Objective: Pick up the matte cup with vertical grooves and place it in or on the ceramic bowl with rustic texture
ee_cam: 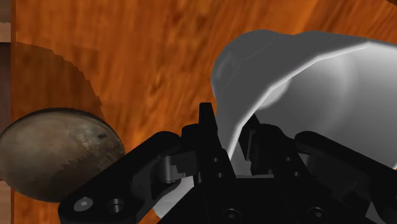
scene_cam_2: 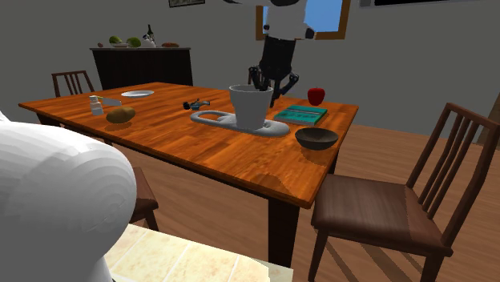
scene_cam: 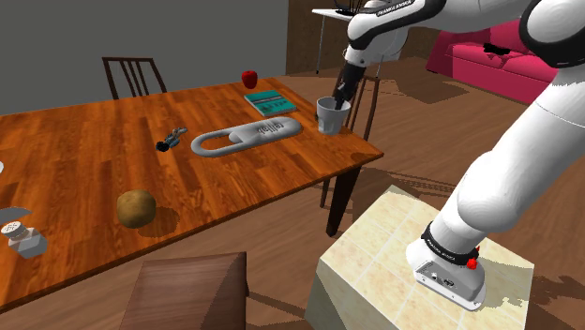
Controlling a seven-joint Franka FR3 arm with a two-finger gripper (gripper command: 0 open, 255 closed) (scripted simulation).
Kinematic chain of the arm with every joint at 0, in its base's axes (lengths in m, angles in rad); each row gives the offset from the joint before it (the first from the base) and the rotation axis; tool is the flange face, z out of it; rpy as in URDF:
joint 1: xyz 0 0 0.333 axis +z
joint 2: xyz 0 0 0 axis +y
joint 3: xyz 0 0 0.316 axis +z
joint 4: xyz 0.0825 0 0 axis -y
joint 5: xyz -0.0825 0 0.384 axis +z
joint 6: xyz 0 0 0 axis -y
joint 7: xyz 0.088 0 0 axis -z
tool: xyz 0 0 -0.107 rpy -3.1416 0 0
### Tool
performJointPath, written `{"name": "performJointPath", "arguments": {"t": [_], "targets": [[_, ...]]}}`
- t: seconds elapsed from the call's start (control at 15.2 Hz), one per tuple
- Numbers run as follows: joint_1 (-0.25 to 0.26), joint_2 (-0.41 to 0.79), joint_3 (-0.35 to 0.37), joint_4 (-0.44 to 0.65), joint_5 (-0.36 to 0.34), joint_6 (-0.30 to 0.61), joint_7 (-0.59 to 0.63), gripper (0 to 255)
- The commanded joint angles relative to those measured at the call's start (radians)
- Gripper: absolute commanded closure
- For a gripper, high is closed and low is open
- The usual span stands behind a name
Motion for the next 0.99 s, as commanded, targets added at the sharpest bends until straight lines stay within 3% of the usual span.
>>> {"name": "performJointPath", "arguments": {"t": [0.0,0.46,0.92], "targets": [[0.000,-0.008,0.001,0.021,-0.006,-0.027,0.008,255],[-0.052,0.201,-0.059,0.296,0.072,-0.136,-0.114,255],[-0.179,0.490,-0.081,0.701,0.184,-0.304,-0.221,255]]}}
